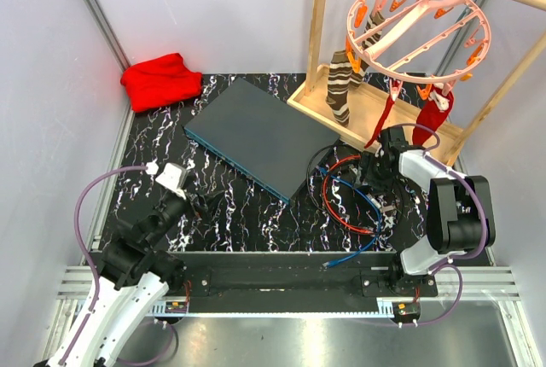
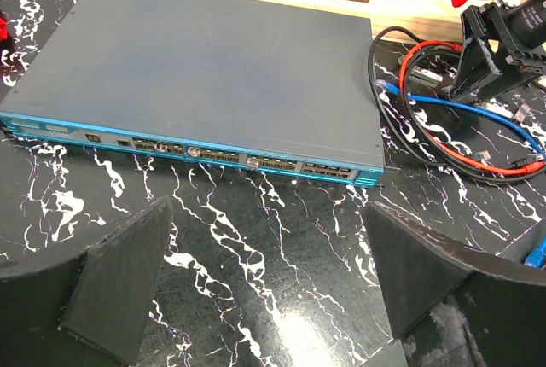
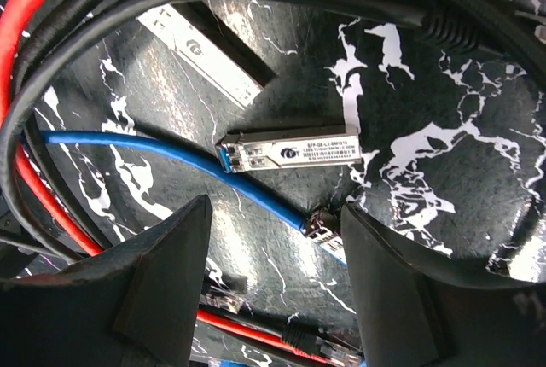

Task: Insert the plug into the switch port
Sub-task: Pick up the plug from the center of the board.

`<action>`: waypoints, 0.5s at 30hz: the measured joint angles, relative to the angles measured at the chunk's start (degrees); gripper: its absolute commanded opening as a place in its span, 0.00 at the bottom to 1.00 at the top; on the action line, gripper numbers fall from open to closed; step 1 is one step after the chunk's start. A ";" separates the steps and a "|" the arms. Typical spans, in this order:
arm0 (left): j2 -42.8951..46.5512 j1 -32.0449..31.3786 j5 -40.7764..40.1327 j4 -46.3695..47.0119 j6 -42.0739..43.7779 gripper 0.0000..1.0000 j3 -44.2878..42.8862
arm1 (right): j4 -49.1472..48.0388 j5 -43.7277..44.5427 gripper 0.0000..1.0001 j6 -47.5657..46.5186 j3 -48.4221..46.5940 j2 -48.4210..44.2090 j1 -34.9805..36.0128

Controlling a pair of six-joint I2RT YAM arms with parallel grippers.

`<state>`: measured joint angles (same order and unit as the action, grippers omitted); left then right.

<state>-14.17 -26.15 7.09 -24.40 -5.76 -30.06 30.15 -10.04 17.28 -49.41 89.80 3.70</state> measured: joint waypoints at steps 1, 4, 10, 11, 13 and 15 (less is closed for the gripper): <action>0.13 0.00 0.00 0.00 0.00 0.99 0.00 | 0.24 0.07 0.70 -0.22 -0.04 -0.17 0.00; 0.83 0.00 0.04 -0.02 0.04 0.99 0.00 | 1.29 0.22 0.70 -1.57 -1.05 -0.46 0.00; 2.93 0.00 0.09 0.00 0.33 0.99 0.00 | 1.81 1.38 0.74 -8.94 -5.92 -0.42 0.00; 3.34 0.00 0.11 0.07 0.37 0.99 0.00 | 1.86 1.57 0.74 -10.27 -6.67 -0.20 0.02; 4.13 -0.02 0.17 0.04 0.39 0.99 0.00 | 1.81 2.01 0.74 -12.48 -7.74 0.66 0.04; 4.74 -0.04 0.24 0.07 0.42 0.99 0.00 | 1.84 1.81 0.75 -14.60 -8.35 1.99 0.04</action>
<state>-9.43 -26.20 7.33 -24.34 -5.34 -30.06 31.99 -8.23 2.68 -57.76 91.79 3.75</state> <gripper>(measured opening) 0.984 0.741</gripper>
